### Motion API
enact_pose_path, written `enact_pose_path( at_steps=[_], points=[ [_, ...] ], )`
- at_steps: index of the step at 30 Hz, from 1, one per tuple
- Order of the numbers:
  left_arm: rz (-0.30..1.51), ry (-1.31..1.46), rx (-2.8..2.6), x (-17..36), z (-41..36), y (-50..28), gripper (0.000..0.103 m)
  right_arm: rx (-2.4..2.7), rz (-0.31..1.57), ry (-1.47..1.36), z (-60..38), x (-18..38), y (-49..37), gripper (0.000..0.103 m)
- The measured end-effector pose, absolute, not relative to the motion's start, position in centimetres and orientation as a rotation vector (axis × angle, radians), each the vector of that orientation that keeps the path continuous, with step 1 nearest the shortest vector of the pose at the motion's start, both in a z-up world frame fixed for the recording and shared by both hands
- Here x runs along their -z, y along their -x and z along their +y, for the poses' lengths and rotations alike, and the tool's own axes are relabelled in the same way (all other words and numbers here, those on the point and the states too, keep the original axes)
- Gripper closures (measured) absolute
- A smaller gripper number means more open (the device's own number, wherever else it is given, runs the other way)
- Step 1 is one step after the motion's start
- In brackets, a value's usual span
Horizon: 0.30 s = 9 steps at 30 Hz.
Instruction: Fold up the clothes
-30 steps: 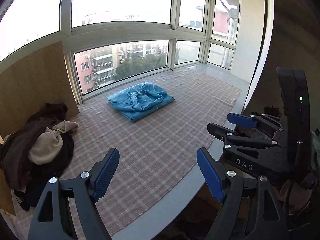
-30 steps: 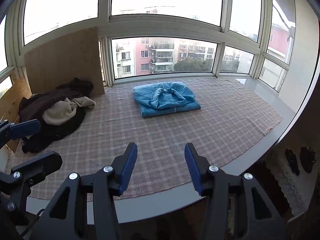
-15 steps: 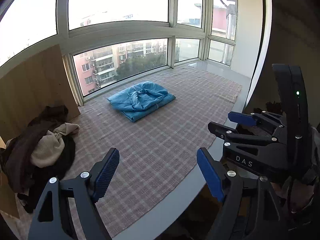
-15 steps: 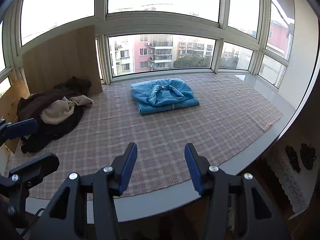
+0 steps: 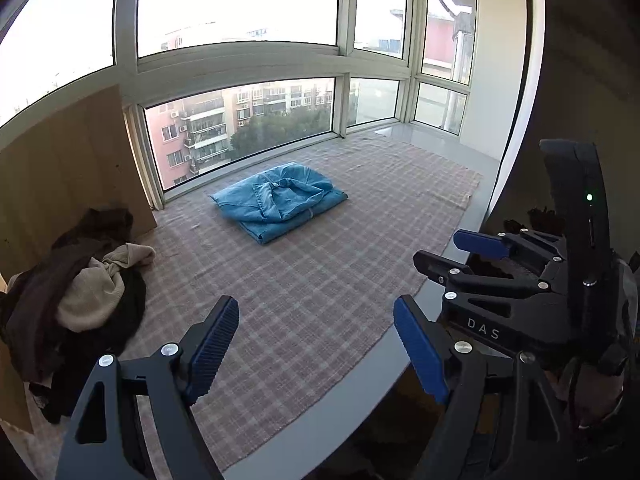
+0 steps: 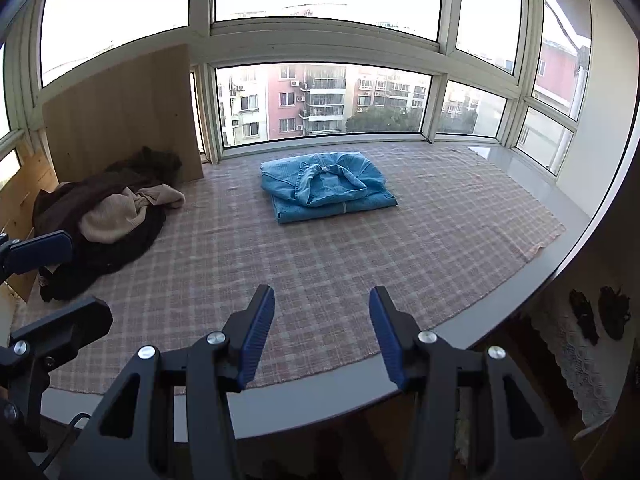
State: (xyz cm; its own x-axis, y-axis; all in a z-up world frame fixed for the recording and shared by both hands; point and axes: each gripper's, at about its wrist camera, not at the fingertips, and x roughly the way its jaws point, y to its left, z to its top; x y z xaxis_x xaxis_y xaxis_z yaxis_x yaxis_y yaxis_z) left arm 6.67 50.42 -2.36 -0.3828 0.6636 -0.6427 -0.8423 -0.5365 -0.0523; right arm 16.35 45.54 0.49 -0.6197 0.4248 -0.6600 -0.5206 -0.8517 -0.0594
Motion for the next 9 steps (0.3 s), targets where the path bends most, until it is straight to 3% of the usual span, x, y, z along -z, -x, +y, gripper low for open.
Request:
enact_pose_path(
  at_steps=[9],
  points=[
    [0.349, 0.741, -2.023, 2.07, 50.4, -6.79, 0.024, -2.421, 0.19, 0.962, 45.9, -0.17, -16.2, 0.054]
  ],
)
